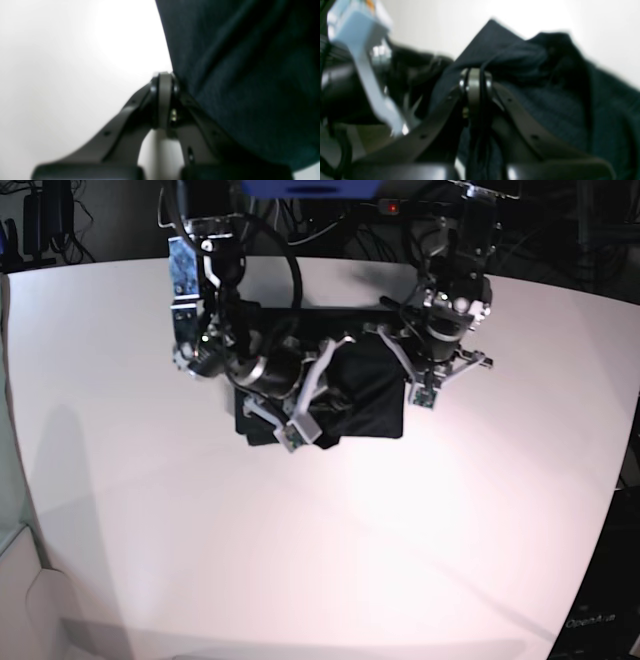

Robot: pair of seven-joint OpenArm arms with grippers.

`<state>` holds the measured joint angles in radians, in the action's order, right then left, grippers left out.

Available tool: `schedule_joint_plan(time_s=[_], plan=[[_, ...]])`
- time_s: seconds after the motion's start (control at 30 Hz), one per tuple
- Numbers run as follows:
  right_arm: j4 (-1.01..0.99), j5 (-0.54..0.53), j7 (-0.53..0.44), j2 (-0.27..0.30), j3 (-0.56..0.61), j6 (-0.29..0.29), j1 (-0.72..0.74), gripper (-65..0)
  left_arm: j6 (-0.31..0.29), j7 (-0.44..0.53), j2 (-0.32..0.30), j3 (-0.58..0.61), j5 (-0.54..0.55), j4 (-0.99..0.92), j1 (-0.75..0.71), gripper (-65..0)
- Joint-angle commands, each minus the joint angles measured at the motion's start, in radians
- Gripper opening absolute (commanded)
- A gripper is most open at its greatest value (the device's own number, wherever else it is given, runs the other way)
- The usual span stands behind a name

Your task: Fold the T-shirt properly

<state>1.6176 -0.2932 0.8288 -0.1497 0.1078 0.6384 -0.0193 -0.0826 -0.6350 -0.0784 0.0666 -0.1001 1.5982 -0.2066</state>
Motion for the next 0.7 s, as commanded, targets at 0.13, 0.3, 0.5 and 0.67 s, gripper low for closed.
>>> schedule_joint_plan(time_s=[0.13, 0.3, 0.5, 0.67], plan=[[0.017, -0.044, -0.024, -0.007, 0.059, -0.028, 0.049, -65.0, -0.003, 0.020, -0.004, -0.001, 0.001, 0.063, 0.008, -65.0], [-0.046, -0.142, -0.039, -0.007, 0.082, -0.082, 0.077, -65.0, -0.003, 0.020, -0.004, -0.001, 0.001, 0.057, 0.008, -65.0], [-0.149, -0.153, -0.119, -0.007, 0.134, -0.084, 0.084, -65.0, -0.003, 0.020, -0.005, -0.007, 0.000, 0.066, -0.003, -65.0], [-0.191, -0.153, -0.151, -0.007, 0.178, -0.084, 0.086, -65.0, -0.003, 0.022, -0.007, -0.027, -0.008, 0.067, -0.006, -65.0]])
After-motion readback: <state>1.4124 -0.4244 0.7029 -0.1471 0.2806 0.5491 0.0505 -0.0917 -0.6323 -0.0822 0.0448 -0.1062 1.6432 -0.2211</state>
